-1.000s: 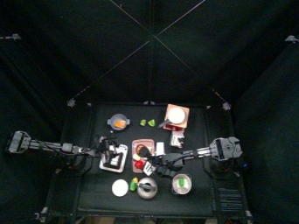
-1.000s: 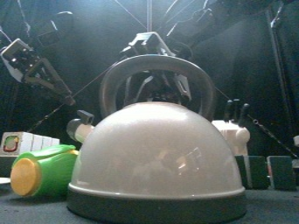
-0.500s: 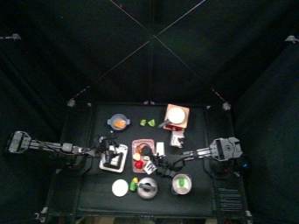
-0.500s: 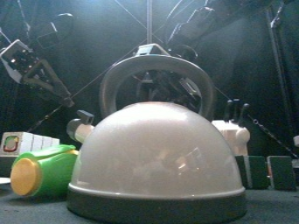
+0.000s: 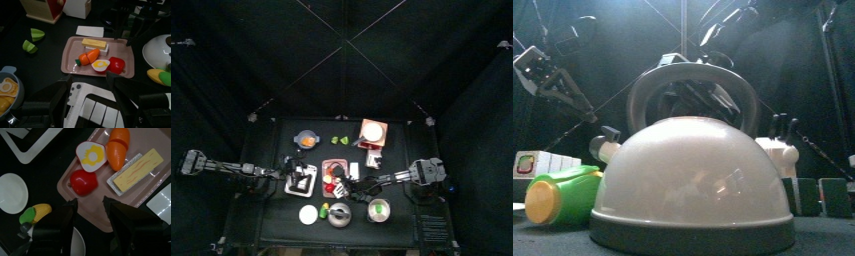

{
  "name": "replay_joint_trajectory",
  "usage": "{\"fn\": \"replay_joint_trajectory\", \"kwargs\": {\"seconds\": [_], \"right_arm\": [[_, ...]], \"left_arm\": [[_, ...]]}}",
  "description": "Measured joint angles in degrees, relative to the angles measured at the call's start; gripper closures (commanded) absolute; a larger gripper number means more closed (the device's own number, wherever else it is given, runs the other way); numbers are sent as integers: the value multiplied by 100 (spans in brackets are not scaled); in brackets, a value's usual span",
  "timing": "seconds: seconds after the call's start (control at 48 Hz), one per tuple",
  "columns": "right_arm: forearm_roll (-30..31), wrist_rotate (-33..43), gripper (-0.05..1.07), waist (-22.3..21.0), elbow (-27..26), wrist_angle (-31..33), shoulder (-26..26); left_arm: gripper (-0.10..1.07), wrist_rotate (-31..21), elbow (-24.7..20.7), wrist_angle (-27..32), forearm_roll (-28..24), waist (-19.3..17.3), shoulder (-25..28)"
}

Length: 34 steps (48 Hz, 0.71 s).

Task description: Grab egg sushi

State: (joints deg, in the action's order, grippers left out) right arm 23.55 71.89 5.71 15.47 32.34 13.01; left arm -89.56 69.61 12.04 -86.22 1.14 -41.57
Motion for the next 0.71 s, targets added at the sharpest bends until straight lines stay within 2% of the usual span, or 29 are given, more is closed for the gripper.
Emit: {"fn": "replay_joint_trajectory", "kwargs": {"seconds": [0.229, 0.417, 0.708], "right_arm": [[88, 9, 8, -35, 0, 167, 0], [237, 9, 7, -193, 0, 413, 62], [255, -9, 7, -519, 0, 439, 272]], "left_arm": [[7, 0, 0, 0, 9, 0, 0], [7, 0, 9, 0, 9, 0, 0], [7, 0, 35, 0, 0, 0, -9]]}}
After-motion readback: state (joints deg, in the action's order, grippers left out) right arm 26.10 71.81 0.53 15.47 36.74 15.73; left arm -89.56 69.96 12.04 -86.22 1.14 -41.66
